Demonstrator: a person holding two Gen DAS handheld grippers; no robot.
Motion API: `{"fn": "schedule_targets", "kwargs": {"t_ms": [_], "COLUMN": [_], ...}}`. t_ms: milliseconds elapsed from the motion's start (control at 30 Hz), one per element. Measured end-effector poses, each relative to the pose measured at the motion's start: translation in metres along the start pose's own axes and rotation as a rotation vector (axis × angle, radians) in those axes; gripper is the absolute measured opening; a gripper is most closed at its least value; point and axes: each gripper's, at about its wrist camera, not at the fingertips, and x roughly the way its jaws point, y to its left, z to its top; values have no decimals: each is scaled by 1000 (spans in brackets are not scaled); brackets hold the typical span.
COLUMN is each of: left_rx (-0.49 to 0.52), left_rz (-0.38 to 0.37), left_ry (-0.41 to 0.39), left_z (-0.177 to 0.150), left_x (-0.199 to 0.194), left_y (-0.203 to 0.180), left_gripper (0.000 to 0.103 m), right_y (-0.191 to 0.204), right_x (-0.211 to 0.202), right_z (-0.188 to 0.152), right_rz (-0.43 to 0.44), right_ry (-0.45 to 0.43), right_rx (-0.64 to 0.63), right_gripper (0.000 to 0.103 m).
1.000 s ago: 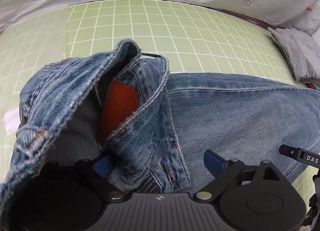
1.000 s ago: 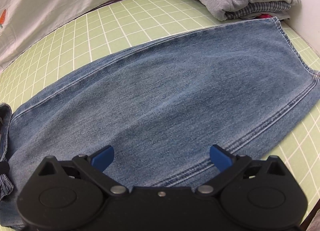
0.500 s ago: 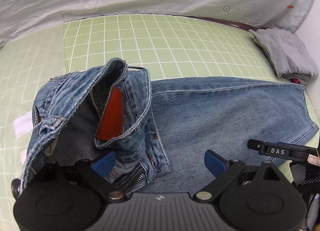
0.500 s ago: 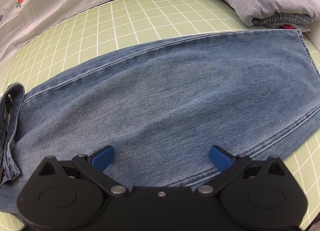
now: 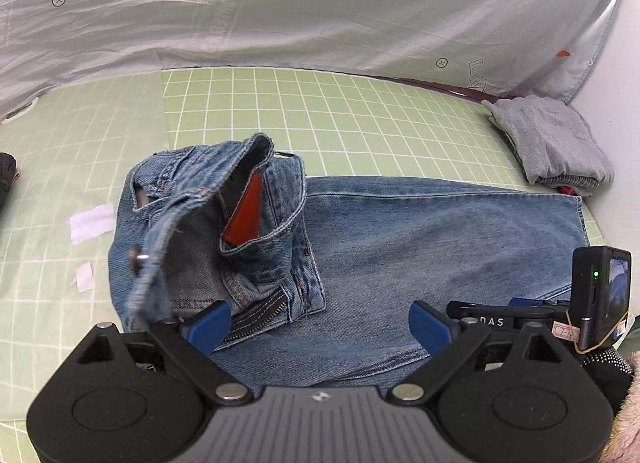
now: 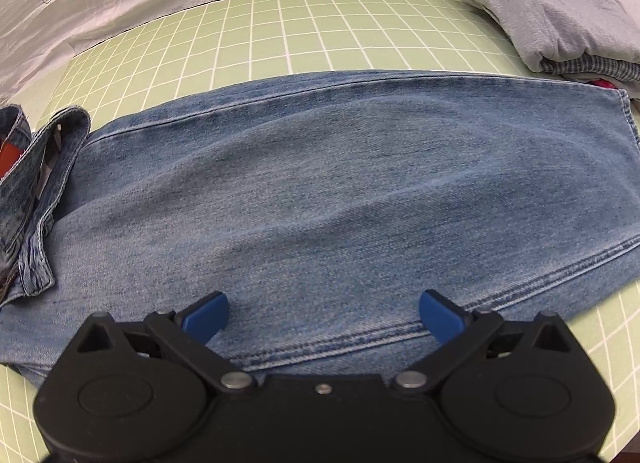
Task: Fold clothes
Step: 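Fold the waistband over onto the legs with the left gripper and release, then press the folded waistband flat with the left gripper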
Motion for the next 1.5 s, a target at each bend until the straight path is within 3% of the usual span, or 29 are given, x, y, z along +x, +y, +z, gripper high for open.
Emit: {"fn": "schedule_targets", "kwargs": {"t_ms": [200, 400, 567, 733, 867, 1100, 1233, 1300, 1367, 1400, 1467, 1500], "left_rx": [-58, -127, -192, -300, -345, -278, -238, -235, -243, -251, -274, -289], "left_rz": [2, -123, -67, 36, 58, 59, 44, 34, 33, 30, 22, 17], "left_ry": [-43, -152, -196, -131, -39, 112, 153, 171, 183, 185, 187, 190], "left_z": [-3, 13, 30, 37, 42, 44, 48, 48, 46, 45, 42, 41], "left_x": [-24, -61, -65, -36, 3, 63, 81, 89, 93, 94, 95, 95], "left_y": [37, 77, 110, 150, 166, 160, 154, 154, 155, 156, 159, 160], "left_gripper": [95, 95, 95, 95, 95, 95, 95, 95, 96, 97, 98, 98], "right_y": [17, 47, 69, 81, 85, 100, 127, 139, 147, 150, 153, 155], "right_x": [-3, 3, 9, 12, 8, 7, 20, 32, 40, 42, 48, 51], "right_z": [-2, 8, 15, 25, 37, 63, 74, 74, 72, 71, 70, 69], "right_rz": [15, 55, 60, 83, 116, 331, 416, 449, 496, 522, 560, 563], "right_ry": [-16, -32, -34, -30, -44, -60, -20, 25, 47, 49, 62, 81], "right_rx": [32, 55, 52, 76, 93, 256, 206, 174, 167, 170, 170, 162], "right_gripper": [103, 103, 103, 103, 103, 103, 102, 93, 69, 64, 29, 23]}}
